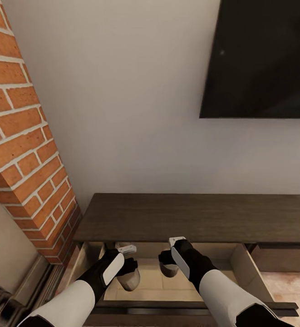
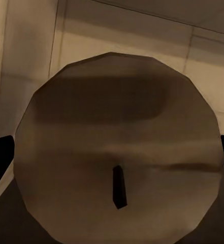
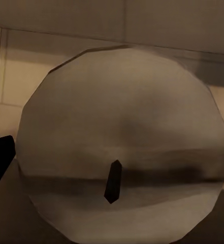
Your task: Place each of the two pumpkins and all three candles from the living room inside a cabinet in the living room (use any cabinet), then make sure every cabinet is closed, and position the cauldron so it is next to a table in the living room.
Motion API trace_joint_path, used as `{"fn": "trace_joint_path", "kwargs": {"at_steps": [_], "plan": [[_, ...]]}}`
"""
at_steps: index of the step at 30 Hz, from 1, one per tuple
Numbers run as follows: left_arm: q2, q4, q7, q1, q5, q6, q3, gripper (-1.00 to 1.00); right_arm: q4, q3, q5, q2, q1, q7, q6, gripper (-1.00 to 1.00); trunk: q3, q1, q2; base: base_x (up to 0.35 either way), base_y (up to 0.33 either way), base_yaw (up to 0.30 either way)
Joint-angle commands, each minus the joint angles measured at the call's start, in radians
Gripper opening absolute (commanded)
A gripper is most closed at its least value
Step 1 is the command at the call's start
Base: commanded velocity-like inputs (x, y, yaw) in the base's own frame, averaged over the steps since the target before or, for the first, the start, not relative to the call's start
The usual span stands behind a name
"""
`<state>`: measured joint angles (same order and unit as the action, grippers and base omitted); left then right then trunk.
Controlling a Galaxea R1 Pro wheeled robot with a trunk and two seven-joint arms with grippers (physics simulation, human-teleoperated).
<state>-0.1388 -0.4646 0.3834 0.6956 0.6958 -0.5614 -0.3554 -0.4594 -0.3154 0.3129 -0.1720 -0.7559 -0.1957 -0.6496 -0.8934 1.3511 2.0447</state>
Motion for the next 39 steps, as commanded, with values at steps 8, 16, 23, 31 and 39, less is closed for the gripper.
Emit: {"fn": "trace_joint_path", "kwargs": {"at_steps": [8,16,23,31,39], "plan": [[-0.014,-0.002,0.035,0.037,0.01,-0.01,-0.042,-1.0,0.011,-0.008,0.009,-0.002,-0.003,-0.008,0.006,-1.0,-0.014,0.0,0.0,0.0,0.0,0.0],[-0.022,-0.002,0.048,0.073,0.011,-0.021,-0.124,-1.0,0.009,-0.01,0.009,-0.002,-0.004,-0.007,-0.003,-1.0,-0.027,0.0,0.0,0.0,0.0,0.0],[-0.022,0.006,0.045,0.074,0.012,-0.017,-0.19,-1.0,0.009,-0.011,0.008,-0.002,-0.004,-0.007,0.004,-1.0,-0.038,0.0,0.0,0.0,0.0,0.0],[-0.019,0.026,0.036,0.074,0.013,-0.005,-0.209,-1.0,0.014,-0.088,0.003,-0.002,0.002,-0.006,0.115,-1.0,-0.052,0.0,0.0,0.0,0.0,0.0],[-0.019,0.029,0.032,0.074,0.014,0.013,-0.21,-1.0,0.038,-0.239,0.003,-0.002,0.004,-0.004,0.162,-1.0,-0.065,0.0,0.0,0.0,0.0,0.0]]}}
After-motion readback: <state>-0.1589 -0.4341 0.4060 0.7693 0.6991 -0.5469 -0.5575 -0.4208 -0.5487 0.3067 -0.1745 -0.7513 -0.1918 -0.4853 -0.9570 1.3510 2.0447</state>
